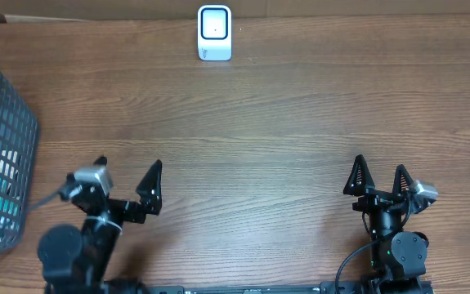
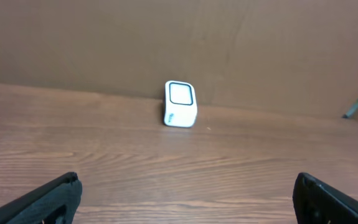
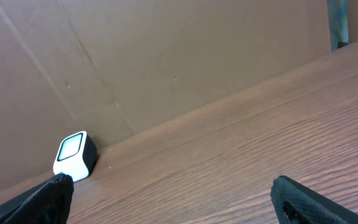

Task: Scan the item barcode
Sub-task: 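Swing the left gripper over to the grey basket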

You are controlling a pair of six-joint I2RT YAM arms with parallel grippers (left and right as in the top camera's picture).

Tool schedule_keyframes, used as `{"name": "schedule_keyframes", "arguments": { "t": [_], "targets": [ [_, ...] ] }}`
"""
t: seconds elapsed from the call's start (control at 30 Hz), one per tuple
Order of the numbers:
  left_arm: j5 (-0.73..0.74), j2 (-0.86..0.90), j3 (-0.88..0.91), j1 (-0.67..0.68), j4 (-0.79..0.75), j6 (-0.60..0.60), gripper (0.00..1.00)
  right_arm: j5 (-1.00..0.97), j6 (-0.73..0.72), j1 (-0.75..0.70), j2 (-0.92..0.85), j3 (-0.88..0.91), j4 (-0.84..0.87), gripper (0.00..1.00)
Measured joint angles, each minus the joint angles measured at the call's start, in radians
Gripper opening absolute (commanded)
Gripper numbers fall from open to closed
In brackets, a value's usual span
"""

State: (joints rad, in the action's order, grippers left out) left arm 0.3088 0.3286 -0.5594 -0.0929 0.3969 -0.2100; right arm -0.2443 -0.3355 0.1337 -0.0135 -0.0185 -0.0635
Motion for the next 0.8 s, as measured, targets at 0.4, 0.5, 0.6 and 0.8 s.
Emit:
{"name": "schedule_keyframes", "arguments": {
  "t": [0.4, 0.5, 0.6, 0.8],
  "targets": [
    [0.080, 0.452, -0.527, 0.000, 0.360, 0.005, 1.00, 0.000, -0.001, 0.000, 0.000, 0.000, 0.000, 1.00],
    [0.081, 0.548, -0.679, 0.000, 0.496, 0.032, 1.00, 0.000, 0.000, 0.000, 0.000, 0.000, 0.000, 1.00],
    [0.084, 0.646, -0.846, 0.000, 0.618, 0.056, 1.00, 0.001, 0.000, 0.000, 0.000, 0.000, 0.000, 1.00],
    [0.131, 0.753, -1.064, 0.000, 0.749, 0.064, 1.00, 0.000, 0.000, 0.000, 0.000, 0.000, 0.000, 1.00]
  ]
}}
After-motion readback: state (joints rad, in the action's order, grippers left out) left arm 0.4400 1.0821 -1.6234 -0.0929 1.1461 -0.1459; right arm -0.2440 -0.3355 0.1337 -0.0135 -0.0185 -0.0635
